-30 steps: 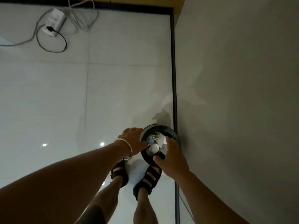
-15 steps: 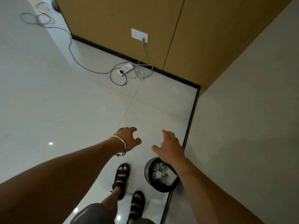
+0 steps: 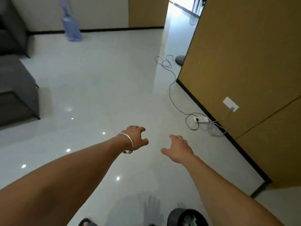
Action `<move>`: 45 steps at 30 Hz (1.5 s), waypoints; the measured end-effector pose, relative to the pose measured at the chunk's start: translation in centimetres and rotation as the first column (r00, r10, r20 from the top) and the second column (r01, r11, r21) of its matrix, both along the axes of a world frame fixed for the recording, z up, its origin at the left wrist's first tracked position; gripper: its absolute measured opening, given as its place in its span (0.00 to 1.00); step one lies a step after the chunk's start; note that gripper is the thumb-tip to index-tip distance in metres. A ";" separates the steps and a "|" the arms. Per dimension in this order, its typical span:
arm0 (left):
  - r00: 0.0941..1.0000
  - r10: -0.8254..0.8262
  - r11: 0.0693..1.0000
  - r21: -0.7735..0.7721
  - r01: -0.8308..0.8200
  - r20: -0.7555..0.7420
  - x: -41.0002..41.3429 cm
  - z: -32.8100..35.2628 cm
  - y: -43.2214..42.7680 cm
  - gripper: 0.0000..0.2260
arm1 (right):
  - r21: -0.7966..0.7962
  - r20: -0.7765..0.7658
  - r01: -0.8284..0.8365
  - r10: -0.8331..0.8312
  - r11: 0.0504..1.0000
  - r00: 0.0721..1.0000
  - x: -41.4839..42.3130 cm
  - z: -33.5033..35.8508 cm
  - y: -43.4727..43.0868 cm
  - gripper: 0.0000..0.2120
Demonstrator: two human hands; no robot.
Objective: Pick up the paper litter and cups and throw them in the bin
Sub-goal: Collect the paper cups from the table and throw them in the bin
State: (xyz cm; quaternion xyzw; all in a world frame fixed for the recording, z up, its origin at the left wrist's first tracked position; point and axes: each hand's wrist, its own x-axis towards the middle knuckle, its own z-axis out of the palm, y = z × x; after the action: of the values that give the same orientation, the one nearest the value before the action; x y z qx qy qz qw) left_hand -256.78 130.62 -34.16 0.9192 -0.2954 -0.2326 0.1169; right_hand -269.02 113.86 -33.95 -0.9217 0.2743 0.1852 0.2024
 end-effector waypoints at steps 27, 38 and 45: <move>0.458 0.888 0.458 0.011 -0.889 0.029 14.9 2.1 68.4 0.29 | 0.040 0.028 -0.870 0.870 0.491 0.492 37.7 1.9 63.5 0.38; 0.105 0.994 0.106 -0.019 -0.994 0.038 18.9 3.3 84.5 0.27 | 0.019 0.024 -0.991 0.991 0.131 0.131 48.1 3.1 84.6 0.37; -0.013 1.000 -0.013 -0.010 -1.000 0.017 20.7 1.6 99.9 0.28 | 0.010 -0.012 -1.000 1.000 0.026 0.026 51.4 1.4 100.8 0.36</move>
State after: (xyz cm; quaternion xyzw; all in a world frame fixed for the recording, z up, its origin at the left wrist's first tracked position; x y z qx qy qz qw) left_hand -236.11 230.52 -32.60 0.8586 0.4460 -0.0719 0.2424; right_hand -217.60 214.62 -32.50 -0.8503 -0.4450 0.2807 0.0130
